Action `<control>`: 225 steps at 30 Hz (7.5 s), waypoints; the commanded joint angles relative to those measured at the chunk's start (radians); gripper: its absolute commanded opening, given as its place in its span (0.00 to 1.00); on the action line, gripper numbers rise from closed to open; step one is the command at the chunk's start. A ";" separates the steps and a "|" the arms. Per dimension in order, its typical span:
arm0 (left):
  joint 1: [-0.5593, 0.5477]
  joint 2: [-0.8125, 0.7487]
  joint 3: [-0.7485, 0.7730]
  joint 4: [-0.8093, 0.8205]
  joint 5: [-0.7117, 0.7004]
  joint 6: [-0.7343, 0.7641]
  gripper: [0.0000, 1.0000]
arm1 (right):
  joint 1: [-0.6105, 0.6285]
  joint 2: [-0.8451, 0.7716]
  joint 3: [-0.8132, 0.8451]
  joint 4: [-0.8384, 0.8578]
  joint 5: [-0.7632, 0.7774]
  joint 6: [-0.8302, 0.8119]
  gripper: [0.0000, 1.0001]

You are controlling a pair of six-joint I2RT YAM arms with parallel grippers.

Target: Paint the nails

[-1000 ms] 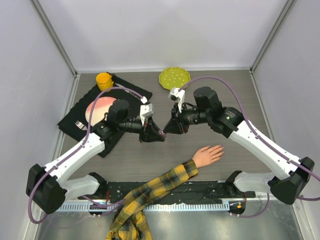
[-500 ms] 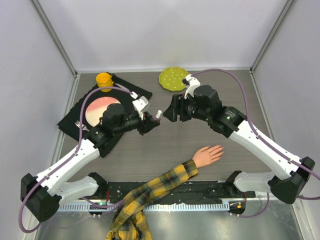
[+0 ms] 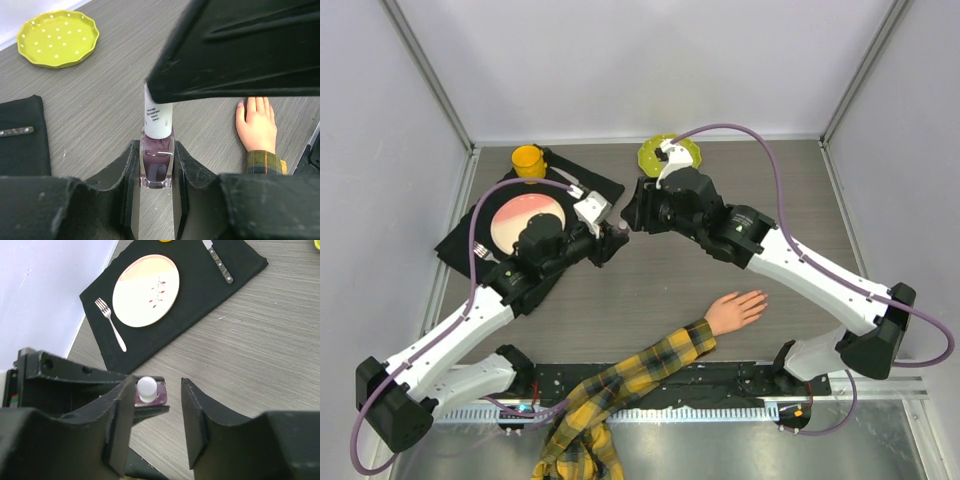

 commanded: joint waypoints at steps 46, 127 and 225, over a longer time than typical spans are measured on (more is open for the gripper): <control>-0.007 -0.051 0.057 -0.023 0.648 0.052 0.00 | -0.089 -0.182 -0.311 0.344 -0.896 -0.429 0.01; -0.007 -0.032 0.111 -0.083 0.460 0.057 0.00 | -0.163 -0.182 -0.378 0.335 -0.826 -0.341 0.44; -0.007 -0.112 0.014 -0.032 0.022 0.112 0.00 | 0.084 -0.009 0.009 0.097 0.025 -0.192 0.56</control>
